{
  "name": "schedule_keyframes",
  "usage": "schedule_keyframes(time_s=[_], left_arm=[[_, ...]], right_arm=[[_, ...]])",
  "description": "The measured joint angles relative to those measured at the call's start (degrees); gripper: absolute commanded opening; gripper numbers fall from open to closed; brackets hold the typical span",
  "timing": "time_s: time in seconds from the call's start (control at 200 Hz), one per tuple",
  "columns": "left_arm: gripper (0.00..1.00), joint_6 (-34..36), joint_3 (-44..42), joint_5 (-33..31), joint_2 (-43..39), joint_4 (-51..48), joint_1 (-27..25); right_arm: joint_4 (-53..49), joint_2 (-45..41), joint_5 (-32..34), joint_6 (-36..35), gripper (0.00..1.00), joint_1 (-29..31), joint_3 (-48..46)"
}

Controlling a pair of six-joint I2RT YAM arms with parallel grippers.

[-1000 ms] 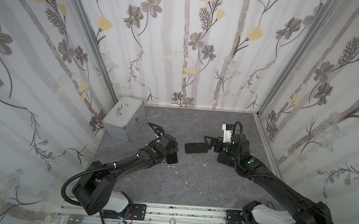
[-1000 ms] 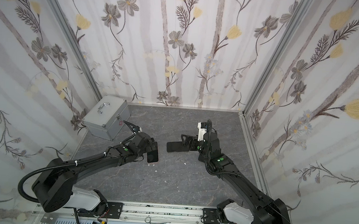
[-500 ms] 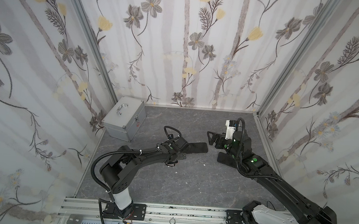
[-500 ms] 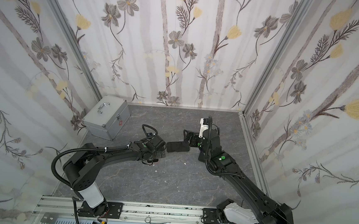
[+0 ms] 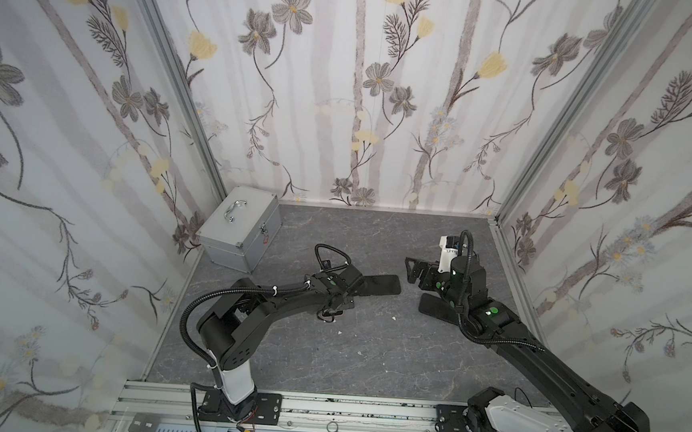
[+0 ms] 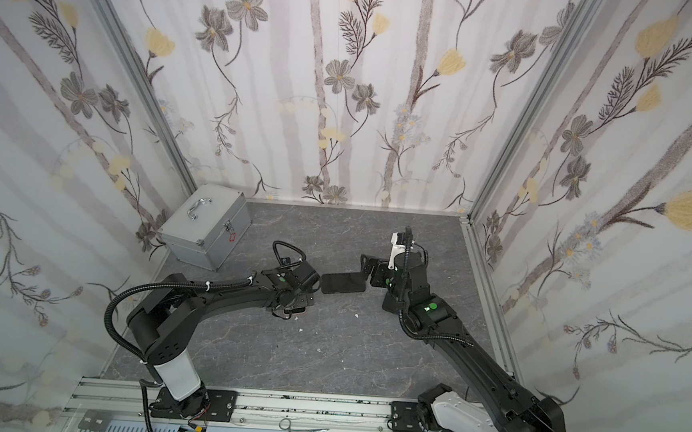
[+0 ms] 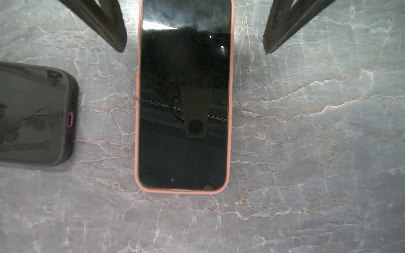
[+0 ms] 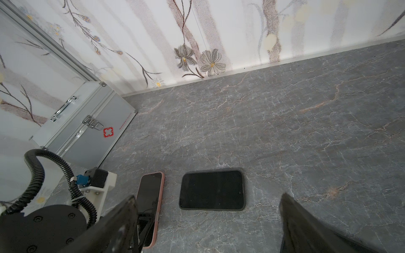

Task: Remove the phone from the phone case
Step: 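Lower the left gripper over the pink-cased phone while the right gripper approaches, then grasp the pink-cased phone with the left gripper, tilting it toward the right gripper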

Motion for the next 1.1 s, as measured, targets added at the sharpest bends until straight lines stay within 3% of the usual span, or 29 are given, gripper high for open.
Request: schedule_keyframes(time_s=[0.665,1.099], left_arm=[[0.98,0.07,0.35,1.57,3.19,0.37,0.04],[0.8,0.0,-1.62,-0.22,3.48,4.5,-0.02]], right_arm=[[-0.04,-0.07,-2.1,0.22,1.0,-0.81,-1.03],[-0.11,-0.04,-2.19,0.68,0.99,-0.83,-1.05]])
